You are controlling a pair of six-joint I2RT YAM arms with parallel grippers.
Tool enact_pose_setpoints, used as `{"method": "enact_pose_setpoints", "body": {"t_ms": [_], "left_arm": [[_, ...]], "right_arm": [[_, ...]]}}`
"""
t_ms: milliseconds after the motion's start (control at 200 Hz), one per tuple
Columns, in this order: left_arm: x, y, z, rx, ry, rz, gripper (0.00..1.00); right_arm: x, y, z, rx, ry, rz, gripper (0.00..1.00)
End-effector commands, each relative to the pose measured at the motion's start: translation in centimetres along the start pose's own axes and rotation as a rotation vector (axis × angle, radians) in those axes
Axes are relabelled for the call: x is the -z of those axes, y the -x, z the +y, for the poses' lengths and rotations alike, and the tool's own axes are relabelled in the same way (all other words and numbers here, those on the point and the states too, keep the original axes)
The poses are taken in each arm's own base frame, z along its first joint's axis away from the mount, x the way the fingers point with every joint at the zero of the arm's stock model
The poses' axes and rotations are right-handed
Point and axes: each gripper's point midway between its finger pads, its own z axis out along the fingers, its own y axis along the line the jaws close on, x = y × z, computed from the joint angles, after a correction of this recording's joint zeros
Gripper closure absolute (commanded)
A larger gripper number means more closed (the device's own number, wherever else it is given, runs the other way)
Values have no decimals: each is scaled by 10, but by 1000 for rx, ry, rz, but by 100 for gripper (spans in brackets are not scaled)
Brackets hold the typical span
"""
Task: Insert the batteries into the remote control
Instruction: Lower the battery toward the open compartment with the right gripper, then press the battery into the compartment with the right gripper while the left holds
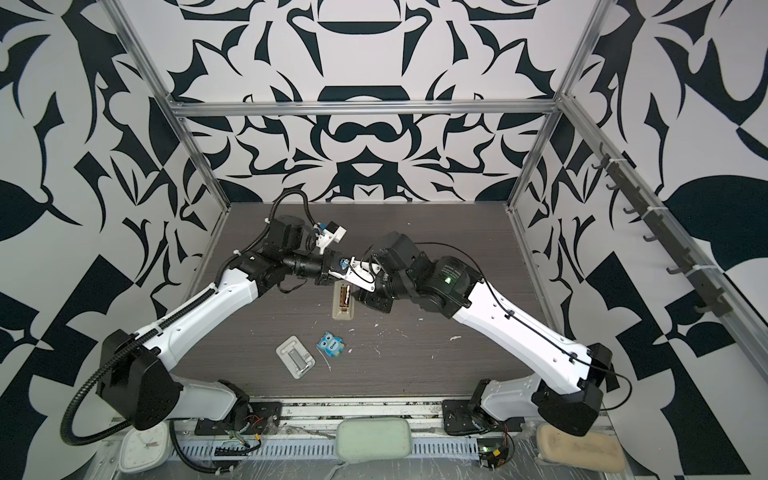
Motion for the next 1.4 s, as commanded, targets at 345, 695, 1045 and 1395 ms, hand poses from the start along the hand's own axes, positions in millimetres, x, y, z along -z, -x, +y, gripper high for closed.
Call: {"method": "enact_pose_setpoints", "body": {"t_ms": [345,695,1045,1395], "left_arm": [[10,-5,-16,-50,-7,31,100],[10,-5,-17,-54,-7,35,100],[9,-6,-15,-49,-5,42,100],[8,-5,-12,-48,6,37,100]], "right_arm": [[6,19,4,51,50,-50,54],[-4,16,11,59,91,-41,66],[-12,15,12,64,100,-33,71],[-17,11,15,74,125,-10,75]]}}
